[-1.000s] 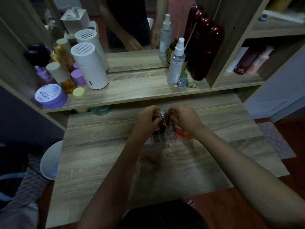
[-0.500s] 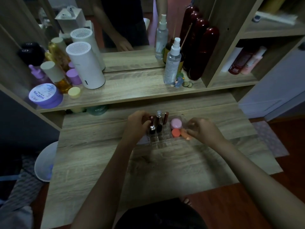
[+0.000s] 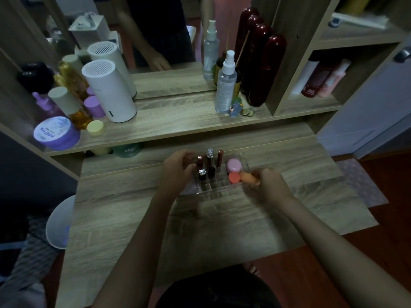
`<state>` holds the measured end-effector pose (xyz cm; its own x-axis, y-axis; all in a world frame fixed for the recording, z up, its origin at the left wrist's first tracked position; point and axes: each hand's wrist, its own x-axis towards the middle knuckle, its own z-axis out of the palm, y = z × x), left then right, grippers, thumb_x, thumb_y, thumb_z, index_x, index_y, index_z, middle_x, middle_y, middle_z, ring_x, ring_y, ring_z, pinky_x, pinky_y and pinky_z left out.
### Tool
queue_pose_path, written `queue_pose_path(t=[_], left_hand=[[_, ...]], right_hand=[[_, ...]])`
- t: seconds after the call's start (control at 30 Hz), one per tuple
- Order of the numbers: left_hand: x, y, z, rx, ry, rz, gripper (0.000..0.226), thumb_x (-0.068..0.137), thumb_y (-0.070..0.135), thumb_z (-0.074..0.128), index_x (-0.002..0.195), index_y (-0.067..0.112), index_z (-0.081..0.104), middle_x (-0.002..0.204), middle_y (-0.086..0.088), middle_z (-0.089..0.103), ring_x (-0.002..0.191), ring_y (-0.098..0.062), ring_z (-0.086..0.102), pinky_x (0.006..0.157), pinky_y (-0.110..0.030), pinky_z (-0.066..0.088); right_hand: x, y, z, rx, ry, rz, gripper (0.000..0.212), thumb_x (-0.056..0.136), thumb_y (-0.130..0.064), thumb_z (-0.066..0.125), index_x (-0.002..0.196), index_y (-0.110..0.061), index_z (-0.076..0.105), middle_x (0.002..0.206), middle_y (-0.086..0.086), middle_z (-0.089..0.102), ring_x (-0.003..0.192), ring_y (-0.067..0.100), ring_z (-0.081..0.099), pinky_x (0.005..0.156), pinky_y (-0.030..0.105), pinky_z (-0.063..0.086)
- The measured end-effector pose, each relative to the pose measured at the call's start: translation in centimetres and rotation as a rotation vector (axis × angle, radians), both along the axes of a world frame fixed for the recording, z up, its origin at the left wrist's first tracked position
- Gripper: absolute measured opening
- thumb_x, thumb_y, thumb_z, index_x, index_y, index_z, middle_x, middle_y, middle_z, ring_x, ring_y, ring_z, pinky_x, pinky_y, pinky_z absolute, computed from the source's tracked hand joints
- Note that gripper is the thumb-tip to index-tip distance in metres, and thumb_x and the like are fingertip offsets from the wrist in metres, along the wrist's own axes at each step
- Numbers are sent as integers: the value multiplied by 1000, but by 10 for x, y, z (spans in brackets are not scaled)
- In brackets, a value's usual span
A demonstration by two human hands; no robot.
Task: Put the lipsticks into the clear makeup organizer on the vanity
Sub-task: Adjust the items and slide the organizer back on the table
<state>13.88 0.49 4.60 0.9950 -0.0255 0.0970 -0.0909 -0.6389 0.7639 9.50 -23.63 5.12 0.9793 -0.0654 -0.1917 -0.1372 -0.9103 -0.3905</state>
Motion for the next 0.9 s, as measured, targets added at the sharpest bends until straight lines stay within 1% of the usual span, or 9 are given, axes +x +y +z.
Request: queue_pose_path(t=[0.13,0.27,0.43,0.53,0.6,0.67,0.77,0.83,0.9], left_hand=[[-4,7,1,-27,-23,21,34,75,-3,66,108,2,63,98,-17,70,86,-20,64,78,-25,47],[-9,9,2,-15,-32,23,35,77,-3,64,111,2,60,101,-17,70,86,-13,58,76,-21,43],[-13,15,-1,-1,-24,39,32,78,-2,64,110,1,60,100,-20,70,90,-25,64,76,-25,44],[-15,20,-5,-6,-23,58,32,79,-1,63,111,1,60,101,-20,69,89,-21,63,75,-22,43],[-16,23,-6,1,-14,77,33,80,0,63,113,3,60,104,-18,69,91,-19,61,76,-23,43],[-16,28,-9,7,3,100,33,81,2,62,114,4,59,107,-18,68,95,-23,62,79,-25,43],[-16,34,-11,15,30,123,30,83,4,60,112,4,60,109,-18,66,99,-26,62,83,-29,45],[-15,39,-12,22,55,138,27,84,4,57,111,3,60,110,-20,65,99,-28,60,83,-34,46],[-15,44,-15,54,93,149,26,84,5,55,109,2,60,109,-21,64,99,-30,59,84,-36,46]], right_hand=[[6,-8,7,42,3,12,32,77,-18,69,109,-13,70,107,17,73,102,34,65,83,38,50],[16,-13,12,108,67,-6,34,80,-6,67,113,-10,68,112,15,71,103,31,64,89,40,50],[23,-15,14,192,93,-39,39,80,7,60,116,-7,66,111,18,71,99,32,66,89,37,50],[23,-15,10,253,95,-54,41,79,9,59,116,-6,66,110,20,70,99,32,66,91,42,52],[22,-16,7,282,98,-51,41,78,10,60,116,-6,65,110,21,70,96,29,65,90,42,51],[22,-17,3,289,112,-34,44,78,7,63,120,-7,63,115,19,68,99,27,62,89,37,49],[22,-18,1,305,117,-20,48,82,-7,67,129,-12,56,127,14,62,108,24,58,86,29,45],[25,-19,4,338,50,-49,45,87,-16,64,131,-10,54,130,13,61,110,25,58,84,25,40],[29,-20,9,383,-22,-102,41,91,-20,58,129,-6,55,128,18,62,113,30,58,84,25,39]])
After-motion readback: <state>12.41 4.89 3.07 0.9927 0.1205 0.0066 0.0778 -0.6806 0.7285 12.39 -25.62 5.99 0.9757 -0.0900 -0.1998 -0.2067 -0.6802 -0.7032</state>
